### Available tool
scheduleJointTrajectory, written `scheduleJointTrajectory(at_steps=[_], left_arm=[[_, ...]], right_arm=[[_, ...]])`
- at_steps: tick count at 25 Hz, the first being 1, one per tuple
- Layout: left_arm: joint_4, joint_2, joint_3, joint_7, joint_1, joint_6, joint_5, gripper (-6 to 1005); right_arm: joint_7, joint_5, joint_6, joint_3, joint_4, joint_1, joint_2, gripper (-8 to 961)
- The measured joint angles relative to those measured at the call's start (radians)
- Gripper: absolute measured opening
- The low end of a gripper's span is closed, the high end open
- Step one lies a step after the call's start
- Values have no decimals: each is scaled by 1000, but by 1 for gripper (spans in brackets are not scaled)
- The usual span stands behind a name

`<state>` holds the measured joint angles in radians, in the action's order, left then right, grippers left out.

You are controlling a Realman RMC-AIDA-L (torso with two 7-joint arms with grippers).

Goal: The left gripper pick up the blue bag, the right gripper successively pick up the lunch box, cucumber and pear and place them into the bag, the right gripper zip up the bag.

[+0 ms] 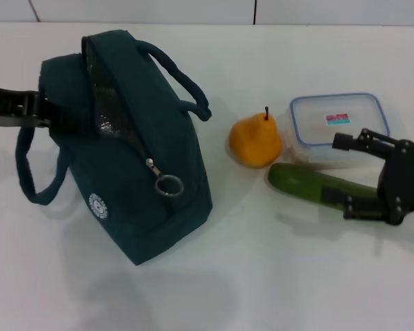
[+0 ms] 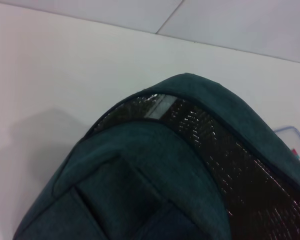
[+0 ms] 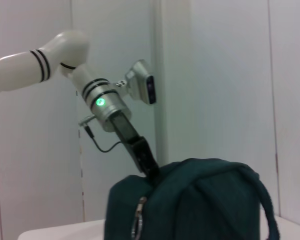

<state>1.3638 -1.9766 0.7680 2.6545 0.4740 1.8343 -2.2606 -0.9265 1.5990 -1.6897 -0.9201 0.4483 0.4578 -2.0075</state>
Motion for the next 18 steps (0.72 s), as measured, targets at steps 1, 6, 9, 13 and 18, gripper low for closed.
scheduleJointTrajectory(at_steps=[1,6,9,13,18], left_arm=[[0,4,-2,0,0,5,2,44],[22,16,-6,1,6,32,7,44],[46,16,-6,-2,5,48,9,44],[66,16,-5,-1,5,61,9,44],[79,16,-5,7,10,71,11,44]], right_arm=[[-12,-7,10,3,0,3,0,868],[-141,-36,63,75,-5,11,-1,868],[-209,-44,70,153,-7,12,-3,868],[-315,-46,84,248,-7,8,-3,868],[-556,-45,198,311,-16,1,10,866]])
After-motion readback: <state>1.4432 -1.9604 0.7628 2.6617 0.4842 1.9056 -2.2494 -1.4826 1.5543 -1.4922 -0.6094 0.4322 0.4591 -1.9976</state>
